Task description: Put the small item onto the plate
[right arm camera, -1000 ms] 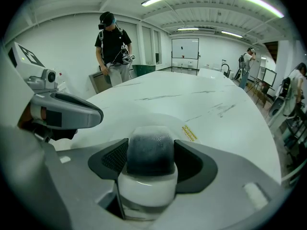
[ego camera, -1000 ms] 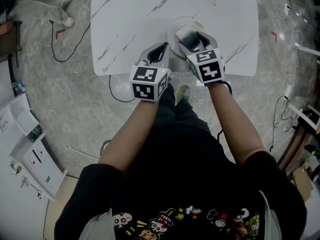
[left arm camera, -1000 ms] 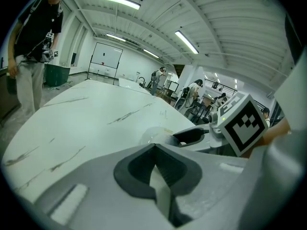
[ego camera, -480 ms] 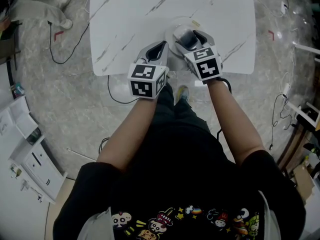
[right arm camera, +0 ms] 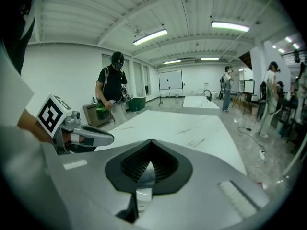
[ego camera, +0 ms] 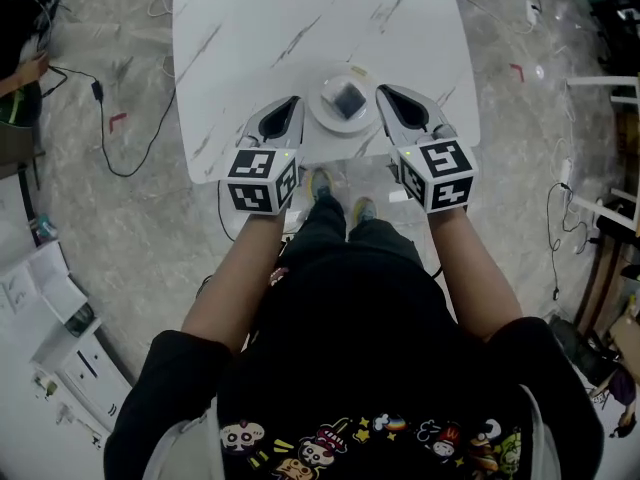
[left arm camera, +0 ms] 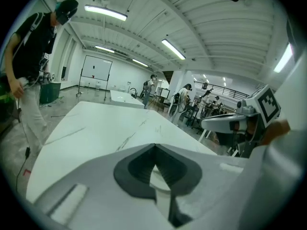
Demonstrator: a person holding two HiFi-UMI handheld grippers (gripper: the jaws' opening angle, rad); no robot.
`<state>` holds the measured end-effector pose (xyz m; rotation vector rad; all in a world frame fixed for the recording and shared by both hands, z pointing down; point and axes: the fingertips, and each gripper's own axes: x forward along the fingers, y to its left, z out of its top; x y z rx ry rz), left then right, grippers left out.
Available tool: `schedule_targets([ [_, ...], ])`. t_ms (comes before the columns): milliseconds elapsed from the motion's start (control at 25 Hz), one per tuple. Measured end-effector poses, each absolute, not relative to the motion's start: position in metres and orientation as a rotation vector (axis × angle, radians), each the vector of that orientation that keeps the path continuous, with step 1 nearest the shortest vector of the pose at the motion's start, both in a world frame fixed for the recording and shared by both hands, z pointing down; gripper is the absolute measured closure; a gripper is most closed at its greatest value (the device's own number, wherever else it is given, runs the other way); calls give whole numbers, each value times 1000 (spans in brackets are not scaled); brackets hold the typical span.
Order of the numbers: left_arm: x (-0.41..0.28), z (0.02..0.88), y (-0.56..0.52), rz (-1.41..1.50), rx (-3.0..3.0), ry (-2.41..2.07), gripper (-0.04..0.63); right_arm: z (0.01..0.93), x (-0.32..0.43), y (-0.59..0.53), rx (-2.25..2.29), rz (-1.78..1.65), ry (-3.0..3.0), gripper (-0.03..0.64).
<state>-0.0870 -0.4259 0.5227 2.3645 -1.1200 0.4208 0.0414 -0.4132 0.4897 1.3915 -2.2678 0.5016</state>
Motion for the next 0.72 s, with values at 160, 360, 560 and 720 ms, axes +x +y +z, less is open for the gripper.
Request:
schedule_targets([
  [160,-89,492,-434,389,2437,-1153,595,457,69,-406,1536,417,-2264,597],
  [360,-86,459,-422,330,2508,-1217,595,444,93,-387,1647,416,-2249,597],
  [560,-87,436,-417,259,2544,-1229,595,430,87,-391,1687,361,-2278,597],
  [720,-85,424,-414,246,2581,-1221,595,416,81,-390,1725,326,-2295,595],
])
